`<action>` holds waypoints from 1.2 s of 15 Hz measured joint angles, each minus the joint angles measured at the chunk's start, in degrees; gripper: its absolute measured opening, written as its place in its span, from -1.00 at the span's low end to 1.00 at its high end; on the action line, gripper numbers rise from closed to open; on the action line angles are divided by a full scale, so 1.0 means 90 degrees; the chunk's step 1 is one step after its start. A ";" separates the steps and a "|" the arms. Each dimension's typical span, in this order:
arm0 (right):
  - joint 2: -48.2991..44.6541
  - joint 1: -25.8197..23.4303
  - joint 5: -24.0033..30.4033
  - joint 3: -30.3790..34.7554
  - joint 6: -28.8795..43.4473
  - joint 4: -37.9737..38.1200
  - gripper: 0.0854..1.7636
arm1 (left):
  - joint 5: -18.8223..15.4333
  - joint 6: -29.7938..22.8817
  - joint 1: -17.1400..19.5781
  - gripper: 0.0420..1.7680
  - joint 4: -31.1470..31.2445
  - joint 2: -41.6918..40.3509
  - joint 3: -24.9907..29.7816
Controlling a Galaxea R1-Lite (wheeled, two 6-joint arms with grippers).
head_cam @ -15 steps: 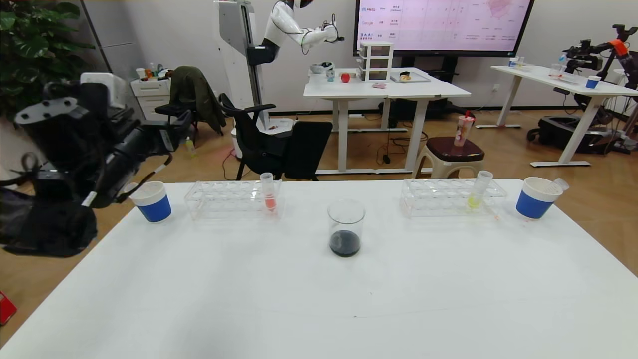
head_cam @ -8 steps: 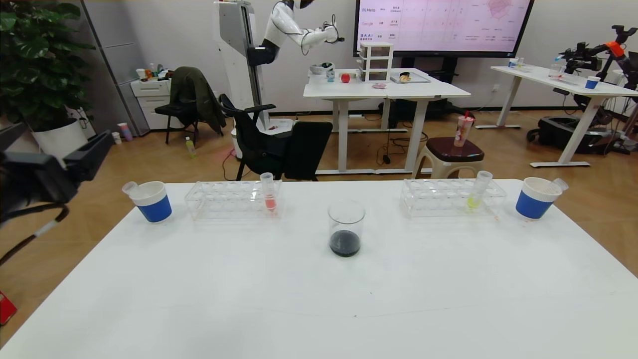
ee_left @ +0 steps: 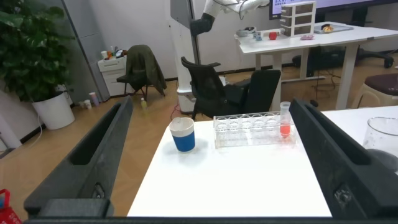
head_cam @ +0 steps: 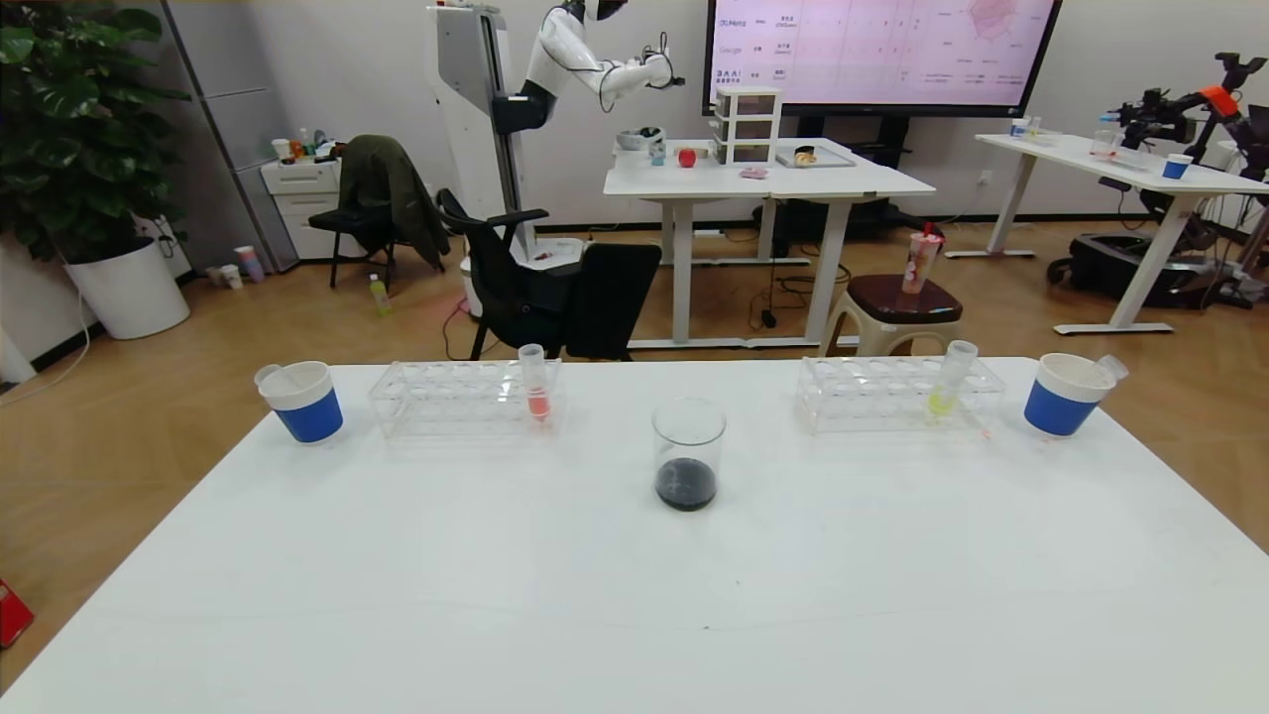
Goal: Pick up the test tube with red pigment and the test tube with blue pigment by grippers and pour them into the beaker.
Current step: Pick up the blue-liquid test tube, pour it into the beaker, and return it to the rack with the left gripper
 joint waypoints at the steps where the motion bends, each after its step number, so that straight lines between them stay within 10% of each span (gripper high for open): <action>1: 0.0000 0.0000 0.0000 0.0000 0.0000 0.0000 0.97 | -0.0007 0.0003 0.0004 0.98 0.0389 -0.0455 0.0015; 7: 0.0000 0.0003 0.0003 0.0000 0.0000 0.0000 0.97 | -0.0199 -0.0009 0.0070 0.98 0.1130 -0.2444 0.0790; 13: 0.0000 0.0003 0.0000 0.0000 0.0000 0.0000 0.97 | -0.0469 -0.0473 0.0077 0.98 0.0931 -0.2801 0.2781; 18: 0.0000 0.0003 0.0000 0.0000 0.0000 0.0000 0.97 | -0.0773 -0.0680 0.0074 0.98 0.1307 -0.2819 0.3048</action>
